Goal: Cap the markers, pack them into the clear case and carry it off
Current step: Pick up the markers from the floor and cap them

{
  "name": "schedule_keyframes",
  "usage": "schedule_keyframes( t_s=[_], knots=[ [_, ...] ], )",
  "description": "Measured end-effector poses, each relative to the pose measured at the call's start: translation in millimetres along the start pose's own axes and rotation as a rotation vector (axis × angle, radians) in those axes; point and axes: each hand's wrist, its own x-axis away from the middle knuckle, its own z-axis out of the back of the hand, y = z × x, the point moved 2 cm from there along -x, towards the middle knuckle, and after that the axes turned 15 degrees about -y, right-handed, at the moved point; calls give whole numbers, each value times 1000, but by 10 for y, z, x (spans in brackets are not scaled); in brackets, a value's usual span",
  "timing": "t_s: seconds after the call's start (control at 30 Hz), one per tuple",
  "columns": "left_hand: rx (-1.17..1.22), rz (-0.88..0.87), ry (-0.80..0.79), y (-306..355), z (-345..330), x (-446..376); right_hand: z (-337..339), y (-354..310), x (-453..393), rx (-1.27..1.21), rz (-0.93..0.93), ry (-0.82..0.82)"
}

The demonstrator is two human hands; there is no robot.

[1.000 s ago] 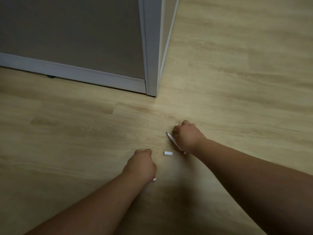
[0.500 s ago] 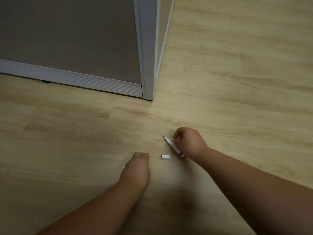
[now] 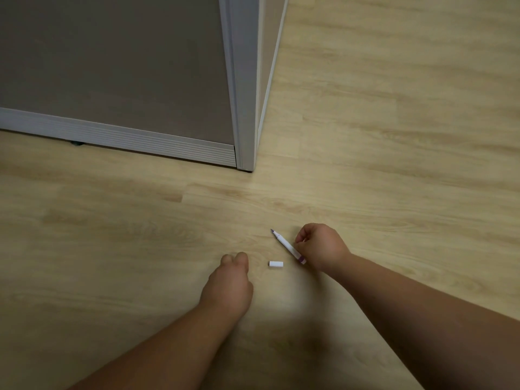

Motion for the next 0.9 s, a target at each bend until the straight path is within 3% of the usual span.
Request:
schedule_keyframes(
  t_s=[0.23,0.5,0.63,0.9],
  knots=[
    [145,-26,16,49,21,4,-12,49,8,-35,-7,-9],
    [494,-51,105,169,211,-42,39,18,25,-72,44,52],
    [643,-75,85,271,350,-51,52,-31,43,-124,47,-26],
    [900,-147,40,416,748,-37,47,-156,271,-877,88,-319]
  ],
)
